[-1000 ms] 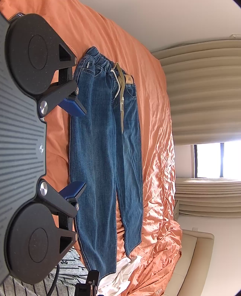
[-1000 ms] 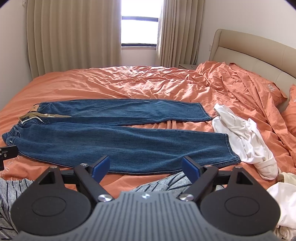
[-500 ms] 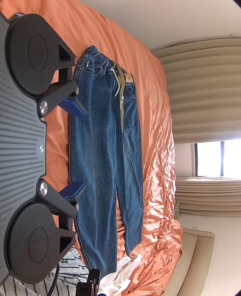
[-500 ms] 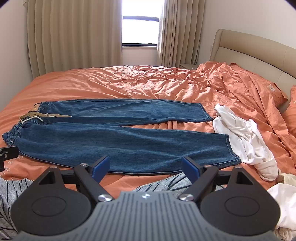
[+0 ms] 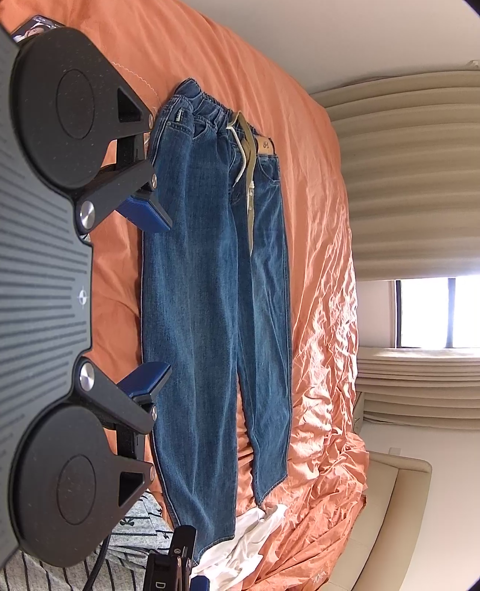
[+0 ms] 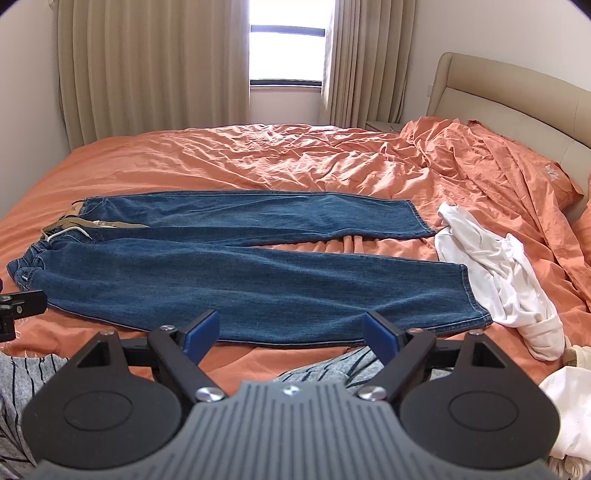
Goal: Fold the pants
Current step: 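Reach the left tool to the jeans waistband and close on it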
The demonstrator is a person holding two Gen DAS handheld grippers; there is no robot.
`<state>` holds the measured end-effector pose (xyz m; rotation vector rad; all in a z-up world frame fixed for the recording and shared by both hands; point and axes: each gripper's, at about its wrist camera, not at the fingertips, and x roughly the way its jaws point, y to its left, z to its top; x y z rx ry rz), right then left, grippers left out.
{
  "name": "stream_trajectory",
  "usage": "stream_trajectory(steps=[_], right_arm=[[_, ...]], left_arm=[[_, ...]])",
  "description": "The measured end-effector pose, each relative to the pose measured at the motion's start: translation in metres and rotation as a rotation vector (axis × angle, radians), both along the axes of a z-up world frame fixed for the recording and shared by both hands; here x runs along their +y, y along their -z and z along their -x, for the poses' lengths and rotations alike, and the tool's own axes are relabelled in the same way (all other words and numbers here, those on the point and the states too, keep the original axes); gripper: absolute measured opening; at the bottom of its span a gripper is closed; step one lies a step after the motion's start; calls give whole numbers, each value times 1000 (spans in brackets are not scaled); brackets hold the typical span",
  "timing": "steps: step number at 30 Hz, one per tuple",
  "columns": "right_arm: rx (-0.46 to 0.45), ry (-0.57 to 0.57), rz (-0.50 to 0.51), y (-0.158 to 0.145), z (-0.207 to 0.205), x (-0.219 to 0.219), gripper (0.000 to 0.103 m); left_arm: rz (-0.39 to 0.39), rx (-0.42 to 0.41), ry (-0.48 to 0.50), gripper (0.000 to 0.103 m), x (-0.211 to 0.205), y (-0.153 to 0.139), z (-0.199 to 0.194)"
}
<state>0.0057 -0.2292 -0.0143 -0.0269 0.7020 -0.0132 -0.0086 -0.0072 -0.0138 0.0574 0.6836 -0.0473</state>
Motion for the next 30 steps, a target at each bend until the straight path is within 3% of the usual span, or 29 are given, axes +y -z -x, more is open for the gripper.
stream_trajectory(steps=[6, 12, 19, 23, 25, 30], right_arm=[[-32, -72, -29, 6, -21, 8, 81], [-122, -212, -108, 13, -61, 11, 81], [-2, -216, -149, 45, -145, 22, 81], [62, -210, -141, 74, -186, 28, 77], [95, -193, -134, 88, -202, 29, 72], [167, -100, -127, 117, -234, 26, 67]], left_arm=[[19, 39, 0, 89, 11, 1, -32], [39, 62, -34, 77, 68, -4, -75], [143, 112, -68, 77, 174, -1, -143], [186, 134, -97, 78, 240, 18, -192], [218, 148, -131, 88, 273, 36, -218], [377, 230, -171, 86, 341, 97, -274]])
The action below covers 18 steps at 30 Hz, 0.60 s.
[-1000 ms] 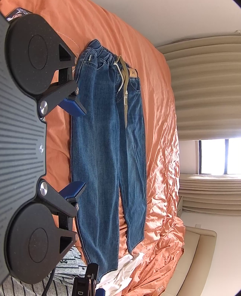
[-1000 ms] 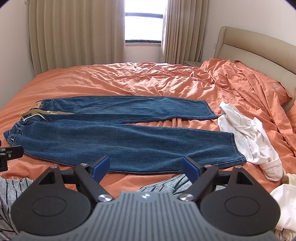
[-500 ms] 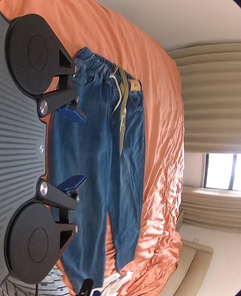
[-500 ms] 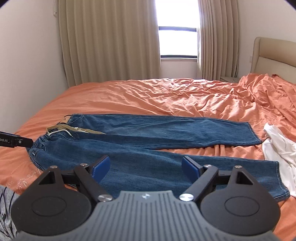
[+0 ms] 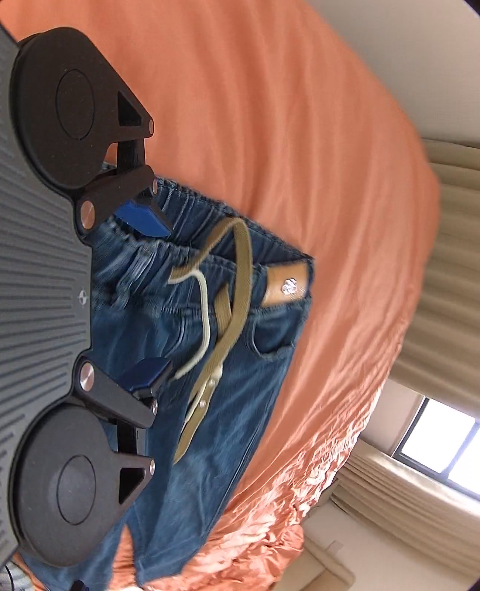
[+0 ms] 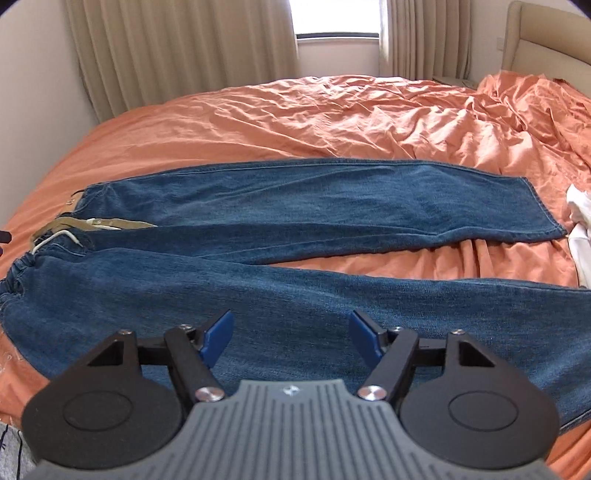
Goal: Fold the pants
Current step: 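Reach the left tool to the jeans waistband and close on it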
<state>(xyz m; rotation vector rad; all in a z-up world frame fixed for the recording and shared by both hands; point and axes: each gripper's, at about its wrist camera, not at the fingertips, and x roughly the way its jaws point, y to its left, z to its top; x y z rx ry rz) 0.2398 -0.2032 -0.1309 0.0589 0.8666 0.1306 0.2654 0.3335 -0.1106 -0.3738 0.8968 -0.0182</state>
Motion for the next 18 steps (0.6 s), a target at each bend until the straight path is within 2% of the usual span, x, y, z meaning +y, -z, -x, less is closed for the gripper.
stream_trajectory(steps=[1, 3, 5, 7, 9, 11, 12, 13, 15, 18], right_arm=[[11, 14, 6, 3, -4, -1, 67], [26, 35, 26, 7, -11, -2, 67], [34, 53, 58, 9, -13, -3, 67], [41, 67, 84, 10, -14, -1, 67], [49, 77, 106, 12, -14, 0, 67], [53, 87, 122, 13, -15, 0, 67], [52, 90, 127, 13, -15, 0, 67], [50, 94, 133, 13, -14, 0, 67], [46, 100, 152, 10, -13, -2, 68], [28, 110, 191, 4, -6, -8, 70]], left_arm=[[46, 20, 4, 79, 10, 14, -9], [112, 51, 13, 72, 23, 35, -20], [169, 24, 39, 61, 31, 45, -24], [263, 0, 74, 53, 38, 49, -27], [354, -8, 110, 53, 44, 54, -31], [390, 21, 105, 48, 48, 61, -39], [385, 38, 71, 28, 49, 63, -40], [368, 34, 44, 13, 49, 63, -39], [321, -20, 22, 9, 43, 47, -32], [172, -105, 9, 8, 23, 3, -13]])
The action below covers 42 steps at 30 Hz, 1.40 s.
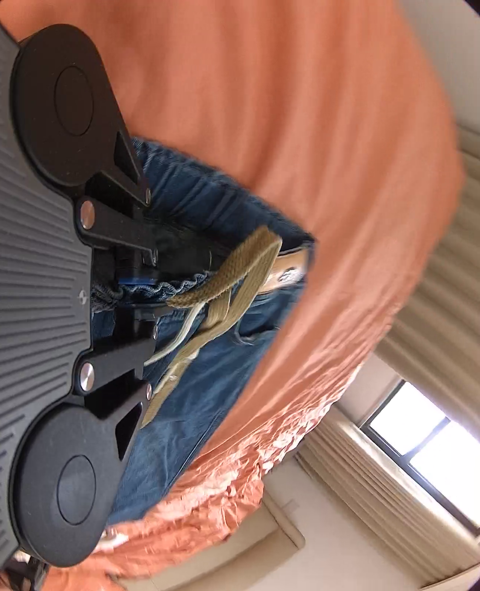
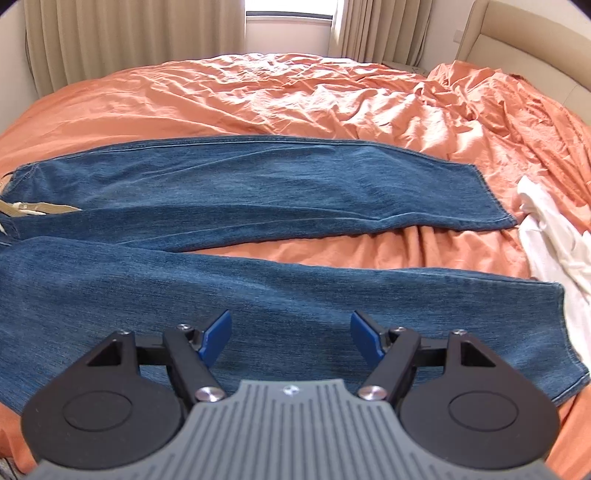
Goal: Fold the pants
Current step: 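Reach the left tool to the jeans waistband and close on it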
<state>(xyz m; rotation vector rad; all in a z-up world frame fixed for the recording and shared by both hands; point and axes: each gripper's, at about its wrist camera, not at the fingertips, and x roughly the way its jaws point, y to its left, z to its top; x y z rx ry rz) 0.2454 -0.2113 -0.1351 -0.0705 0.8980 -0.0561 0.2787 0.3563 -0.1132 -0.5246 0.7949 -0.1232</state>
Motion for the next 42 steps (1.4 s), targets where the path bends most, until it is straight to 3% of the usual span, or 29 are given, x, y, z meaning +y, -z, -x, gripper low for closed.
stream_trajectory(steps=[2, 4, 8, 11, 13, 15, 18, 19, 24, 28, 31, 34, 38, 42], right_arm=[[-8, 14, 25, -4, 5, -8, 70], [-10, 31, 32, -8, 9, -18, 71], [-21, 79, 8, -19, 21, -43, 70], [-36, 121, 0, -30, 33, -66, 71], [-40, 151, -8, -37, 41, -84, 74], [-33, 180, -19, -43, 49, -105, 75], [-21, 199, -50, -55, 55, -134, 75], [-20, 195, -59, -60, 57, -142, 75], [4, 111, -104, -104, 55, -177, 75], [85, 47, -165, -146, 55, -201, 75], [156, -6, -98, -173, 62, -213, 75], [255, -65, -49, -190, 71, -228, 75], [312, -179, 81, -194, 87, -240, 75], [309, -276, 199, -172, 101, -252, 74]], left_arm=[[-78, -8, -8, 8, -9, -21, 6], [-148, 35, -9, 8, -11, -21, 3], [-248, 134, -19, 8, -15, 19, -13], [-279, 187, -25, 10, -22, 46, -25], [-342, 208, -18, 21, -29, 52, -29], [-389, 213, -10, 23, -38, 48, -30], [-521, 186, -7, 41, -52, 24, -20], [-575, 165, 10, 42, -56, 12, -13], [-668, 77, 172, 42, -77, -38, 30], [-837, 83, 381, 45, -114, -46, 67], [-1011, 109, 560, 47, -145, -26, 96], [-1119, 126, 722, 48, -167, 6, 117], [-1315, 129, 847, 53, -192, 49, 128], [-1480, 120, 905, 55, -209, 86, 126]])
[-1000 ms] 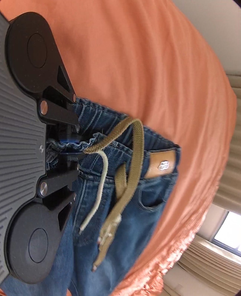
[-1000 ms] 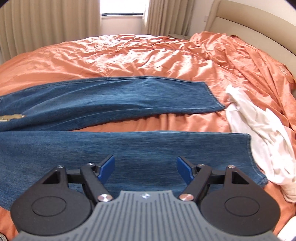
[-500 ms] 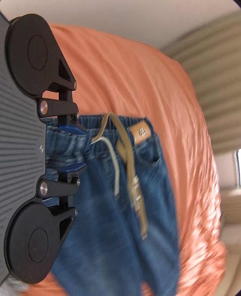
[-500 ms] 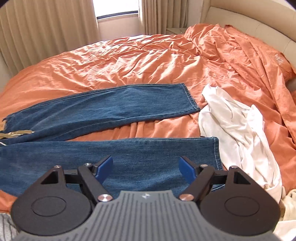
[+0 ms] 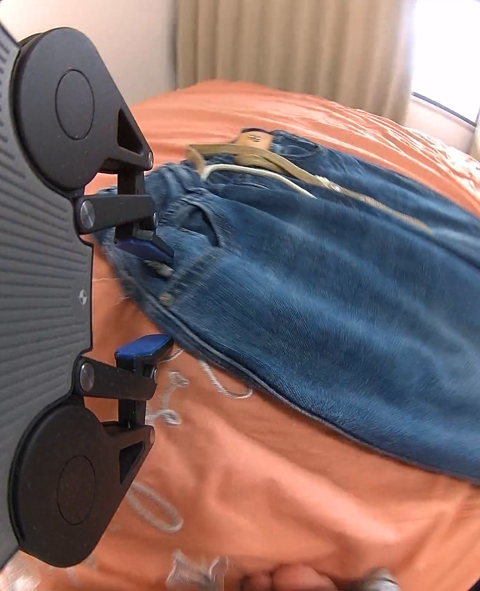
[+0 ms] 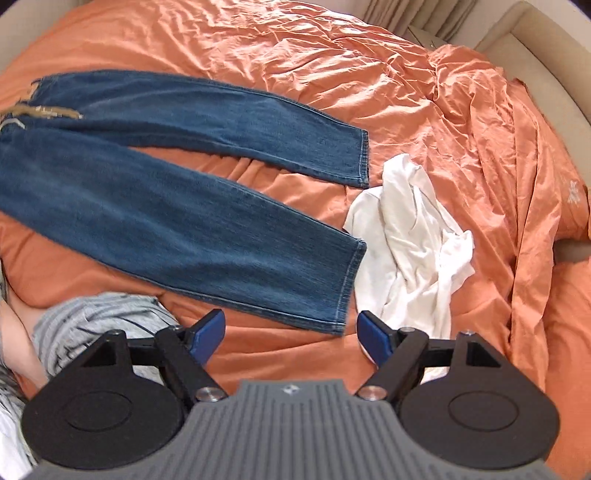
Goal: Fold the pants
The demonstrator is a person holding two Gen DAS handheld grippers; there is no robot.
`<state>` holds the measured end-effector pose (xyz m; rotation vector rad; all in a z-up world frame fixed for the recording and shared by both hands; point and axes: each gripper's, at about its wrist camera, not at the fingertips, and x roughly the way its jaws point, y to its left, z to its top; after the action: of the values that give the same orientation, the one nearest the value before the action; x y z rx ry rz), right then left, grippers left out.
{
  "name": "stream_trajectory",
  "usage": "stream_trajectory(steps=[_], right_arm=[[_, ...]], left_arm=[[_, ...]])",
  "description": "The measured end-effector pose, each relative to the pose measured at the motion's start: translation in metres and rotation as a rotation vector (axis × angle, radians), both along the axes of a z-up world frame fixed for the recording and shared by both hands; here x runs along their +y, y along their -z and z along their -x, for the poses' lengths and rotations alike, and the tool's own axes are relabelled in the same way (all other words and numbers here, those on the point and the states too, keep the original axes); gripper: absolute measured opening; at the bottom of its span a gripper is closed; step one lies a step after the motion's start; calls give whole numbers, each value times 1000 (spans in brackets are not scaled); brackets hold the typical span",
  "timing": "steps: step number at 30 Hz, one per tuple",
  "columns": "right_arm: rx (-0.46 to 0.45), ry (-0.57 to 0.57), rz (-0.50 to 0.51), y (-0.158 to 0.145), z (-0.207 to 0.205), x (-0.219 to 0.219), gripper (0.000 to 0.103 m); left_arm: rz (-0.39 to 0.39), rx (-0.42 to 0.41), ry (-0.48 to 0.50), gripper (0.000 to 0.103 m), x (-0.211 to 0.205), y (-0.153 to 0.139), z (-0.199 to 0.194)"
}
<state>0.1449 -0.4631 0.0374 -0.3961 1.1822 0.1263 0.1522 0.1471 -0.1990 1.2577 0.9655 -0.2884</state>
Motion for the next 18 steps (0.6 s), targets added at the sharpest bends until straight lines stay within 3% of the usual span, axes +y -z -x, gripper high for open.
stream_trajectory(steps=[2, 5, 8, 11, 16, 18], right_arm=[[0, -81, 45, 21, 8, -3, 65], [43, -145, 89, 58, 19, -9, 55], [69, -176, 82, 95, 22, -14, 41], [16, -267, 126, 126, 24, -9, 39], [-64, -533, 343, 175, 21, 11, 38], [-57, -621, 393, 194, 19, 17, 38]], left_arm=[[-31, 5, -10, 47, -4, 9, -4], [-38, -20, -51, 23, -10, 4, -9], [1, -107, -106, 21, -16, -16, -11], [136, -144, -258, 19, -9, -41, -26], [183, -168, -356, 19, -12, -55, -40], [195, -172, -393, 19, -14, -59, -40]])
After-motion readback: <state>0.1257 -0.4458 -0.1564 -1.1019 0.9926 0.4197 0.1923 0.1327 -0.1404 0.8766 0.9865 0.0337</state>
